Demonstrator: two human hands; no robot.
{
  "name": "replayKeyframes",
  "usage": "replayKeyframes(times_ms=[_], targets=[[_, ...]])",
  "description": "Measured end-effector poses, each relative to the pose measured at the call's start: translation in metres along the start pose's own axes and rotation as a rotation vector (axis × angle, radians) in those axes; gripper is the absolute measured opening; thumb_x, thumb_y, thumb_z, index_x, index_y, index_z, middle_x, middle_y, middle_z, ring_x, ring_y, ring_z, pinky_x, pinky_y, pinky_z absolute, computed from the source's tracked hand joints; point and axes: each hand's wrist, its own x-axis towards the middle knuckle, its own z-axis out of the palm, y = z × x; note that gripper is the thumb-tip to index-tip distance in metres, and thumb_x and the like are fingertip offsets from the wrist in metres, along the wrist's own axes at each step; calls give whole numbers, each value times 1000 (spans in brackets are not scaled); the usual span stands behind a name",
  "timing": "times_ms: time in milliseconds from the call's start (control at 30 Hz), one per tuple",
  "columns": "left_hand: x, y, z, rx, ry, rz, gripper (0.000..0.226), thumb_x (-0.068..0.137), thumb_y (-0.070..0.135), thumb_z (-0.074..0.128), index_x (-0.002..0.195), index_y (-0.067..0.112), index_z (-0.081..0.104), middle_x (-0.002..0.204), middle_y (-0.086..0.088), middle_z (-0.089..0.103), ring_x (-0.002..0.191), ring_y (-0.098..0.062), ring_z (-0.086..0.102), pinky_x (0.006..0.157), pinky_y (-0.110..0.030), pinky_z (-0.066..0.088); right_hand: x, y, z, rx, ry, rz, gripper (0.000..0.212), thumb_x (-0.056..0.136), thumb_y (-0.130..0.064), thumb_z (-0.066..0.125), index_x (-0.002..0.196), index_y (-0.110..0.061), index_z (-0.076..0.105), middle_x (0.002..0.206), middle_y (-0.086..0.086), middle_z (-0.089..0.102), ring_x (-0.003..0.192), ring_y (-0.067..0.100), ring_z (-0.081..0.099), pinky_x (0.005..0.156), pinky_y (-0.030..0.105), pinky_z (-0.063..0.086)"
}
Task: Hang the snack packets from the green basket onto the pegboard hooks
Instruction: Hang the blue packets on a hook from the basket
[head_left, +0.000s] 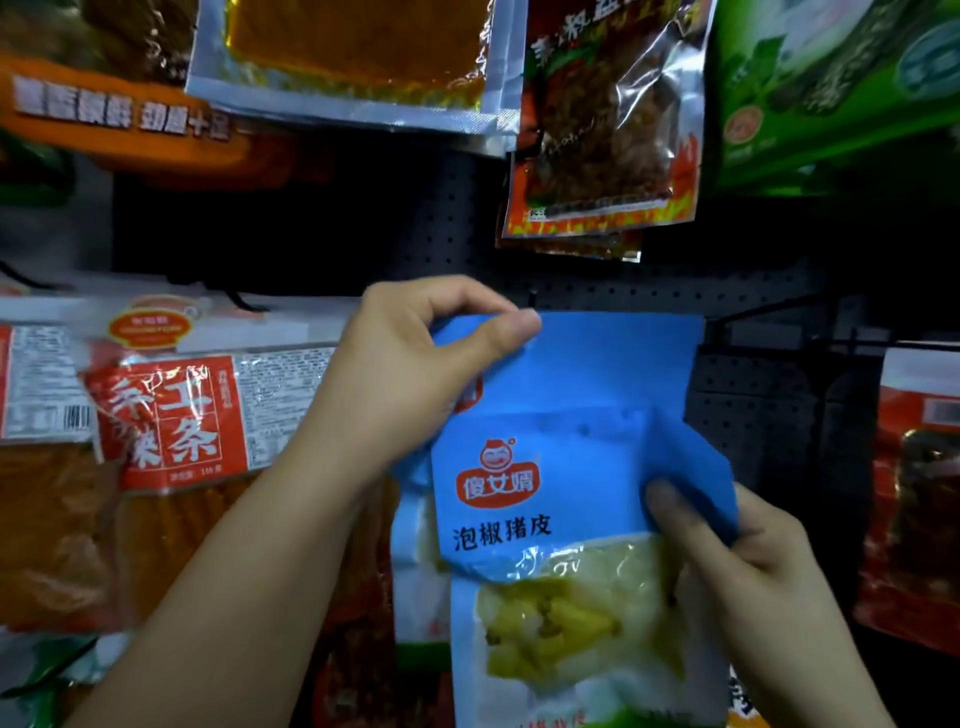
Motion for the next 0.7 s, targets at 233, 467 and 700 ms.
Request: replayKeyframes(times_ms=[233, 467, 700], targets=[[22, 16, 1, 23, 19, 61, 16, 80, 31, 71, 65, 27, 71, 65, 6, 71, 58, -8, 67, 51, -20, 51, 4, 4, 0, 15, 95, -16, 16, 71, -43, 61, 67, -32, 73, 50, -7, 56, 49, -4, 46, 44, 11, 36], [29, 11, 1, -124, 70, -2, 20, 85, 21, 66, 65, 22, 69, 56, 9, 69, 53, 2, 62, 51, -12, 48, 0, 9, 5, 33, 57, -2, 10, 76, -37, 67, 77, -32, 75, 50, -9, 56, 50, -1, 45, 44, 11, 34], [22, -12, 4, -39, -9, -67, 15, 85, 42, 60, 78, 32, 70, 73, 19, 72, 69, 6, 62, 65, -12, 49, -8, 12, 12, 57, 366, -10, 17, 69, -39, 62, 75, -50, 73, 65, -18, 72, 60, -9, 60, 53, 9, 48]])
